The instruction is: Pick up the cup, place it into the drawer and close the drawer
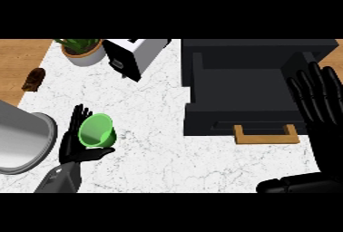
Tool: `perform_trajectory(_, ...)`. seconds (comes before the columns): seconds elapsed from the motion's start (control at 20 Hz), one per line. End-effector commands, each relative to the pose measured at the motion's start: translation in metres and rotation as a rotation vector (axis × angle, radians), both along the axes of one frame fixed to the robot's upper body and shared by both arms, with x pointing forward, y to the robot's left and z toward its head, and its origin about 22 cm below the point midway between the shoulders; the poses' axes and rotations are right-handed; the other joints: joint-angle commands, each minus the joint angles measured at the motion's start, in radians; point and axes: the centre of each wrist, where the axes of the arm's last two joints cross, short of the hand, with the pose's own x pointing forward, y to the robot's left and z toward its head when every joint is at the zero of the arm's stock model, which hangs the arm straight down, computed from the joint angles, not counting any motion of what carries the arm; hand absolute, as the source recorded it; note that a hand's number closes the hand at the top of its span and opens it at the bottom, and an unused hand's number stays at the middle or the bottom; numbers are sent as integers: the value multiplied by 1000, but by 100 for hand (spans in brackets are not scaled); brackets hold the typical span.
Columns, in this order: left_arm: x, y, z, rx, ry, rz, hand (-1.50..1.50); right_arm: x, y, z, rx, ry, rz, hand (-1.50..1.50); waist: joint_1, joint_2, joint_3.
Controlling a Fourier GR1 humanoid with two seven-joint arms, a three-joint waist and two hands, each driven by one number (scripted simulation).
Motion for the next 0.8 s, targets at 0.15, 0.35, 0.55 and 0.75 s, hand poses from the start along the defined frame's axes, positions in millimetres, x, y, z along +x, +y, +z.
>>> perform_trajectory(0.15, 1, -17, -6, -136, -32, -95, -150, -6, 16, 2, 7, 6, 5, -150, -4, 0, -1)
perform_trajectory(0.35, 5, -13, -4, -153, -59, -100, 150, 6, -2, 12, 5, 17, 4, -150, -6, 2, -1)
perform_trajectory(0.55, -3, -22, -12, -186, -94, -142, 150, 4, -2, 15, -2, 2, 14, -150, -9, 3, -1)
perform_trajectory(0.75, 11, -21, 2, -121, -159, -138, 150, 2, 4, -16, 7, 4, 2, -150, 2, -1, 0)
